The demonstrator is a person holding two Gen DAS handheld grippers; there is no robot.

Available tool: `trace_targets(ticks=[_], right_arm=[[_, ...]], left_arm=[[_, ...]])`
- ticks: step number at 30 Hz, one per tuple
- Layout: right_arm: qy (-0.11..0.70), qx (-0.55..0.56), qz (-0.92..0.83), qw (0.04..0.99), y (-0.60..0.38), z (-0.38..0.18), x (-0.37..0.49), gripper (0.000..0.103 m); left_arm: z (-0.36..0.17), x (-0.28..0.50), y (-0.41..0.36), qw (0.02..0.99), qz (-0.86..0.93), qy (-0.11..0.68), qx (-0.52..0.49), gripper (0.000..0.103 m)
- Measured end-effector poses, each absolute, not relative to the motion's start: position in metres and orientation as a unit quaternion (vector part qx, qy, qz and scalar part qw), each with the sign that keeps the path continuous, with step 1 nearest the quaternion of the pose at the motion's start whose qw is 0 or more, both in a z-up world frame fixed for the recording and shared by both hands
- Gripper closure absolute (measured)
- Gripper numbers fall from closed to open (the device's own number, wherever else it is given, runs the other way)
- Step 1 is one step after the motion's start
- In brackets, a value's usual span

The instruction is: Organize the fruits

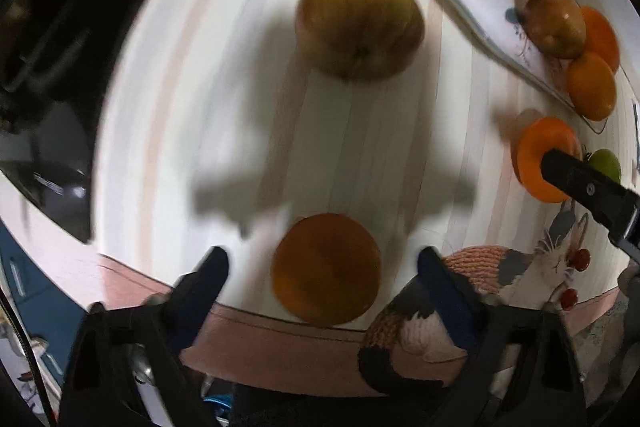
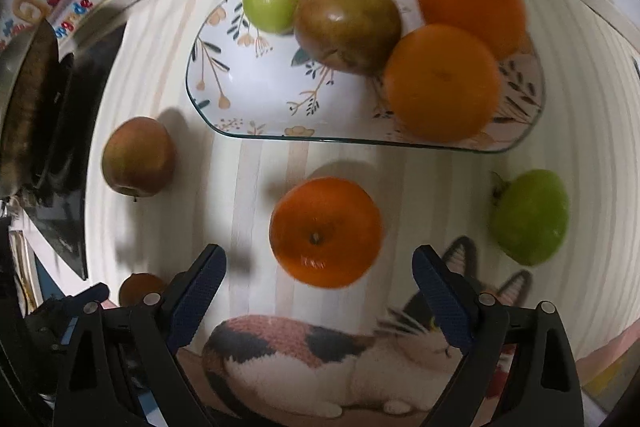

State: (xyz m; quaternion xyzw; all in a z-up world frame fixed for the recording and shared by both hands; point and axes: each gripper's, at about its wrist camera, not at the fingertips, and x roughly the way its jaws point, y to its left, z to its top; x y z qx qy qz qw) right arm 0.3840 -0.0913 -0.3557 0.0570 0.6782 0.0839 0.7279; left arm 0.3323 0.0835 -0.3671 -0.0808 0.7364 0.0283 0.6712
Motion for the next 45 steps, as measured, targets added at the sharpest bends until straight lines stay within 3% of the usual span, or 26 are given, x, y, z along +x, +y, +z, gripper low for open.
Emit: trace_targets(ticks=[1, 3, 5, 20, 32, 42, 45], right_arm=[[0.681, 0.053, 0.084, 0.726, -0.089, -0.361, 0.386, 0.011], [0.685, 0.053, 0.087, 0.721, -0.085, -0.369, 0.389, 0.027], [0.685, 0.039, 0.078, 0.724, -0.082, -0.373, 0.391, 0.036], [0.707, 0.024, 0.107, 0.698, -0.109, -0.379, 0.339, 0.036], [0.690, 0.072, 0.091, 0.715, -0.132, -0.379, 0.346, 0.036], [0.630, 0.130, 0.110, 0.758, -0.172, -0.287, 0.380, 0.036], [0.607, 0.127, 0.120, 0.775, -0.172, -0.255, 0.416, 0.036]], left_arm=[[-0.372, 0.332, 0.083, 0.665, 0.030, 0.741, -0.087, 0.051], [-0.372, 0.332, 0.082, 0.671, 0.035, 0.735, -0.091, 0.052], [-0.370, 0.334, 0.077, 0.679, 0.036, 0.728, -0.082, 0.053], [-0.373, 0.346, 0.005, 0.684, -0.021, 0.728, -0.040, 0.053], [-0.353, 0.346, 0.007, 0.699, -0.033, 0.713, -0.032, 0.053], [-0.260, 0.396, 0.000, 0.756, -0.082, 0.645, -0.072, 0.053], [-0.258, 0.427, -0.001, 0.761, -0.084, 0.640, -0.068, 0.053]])
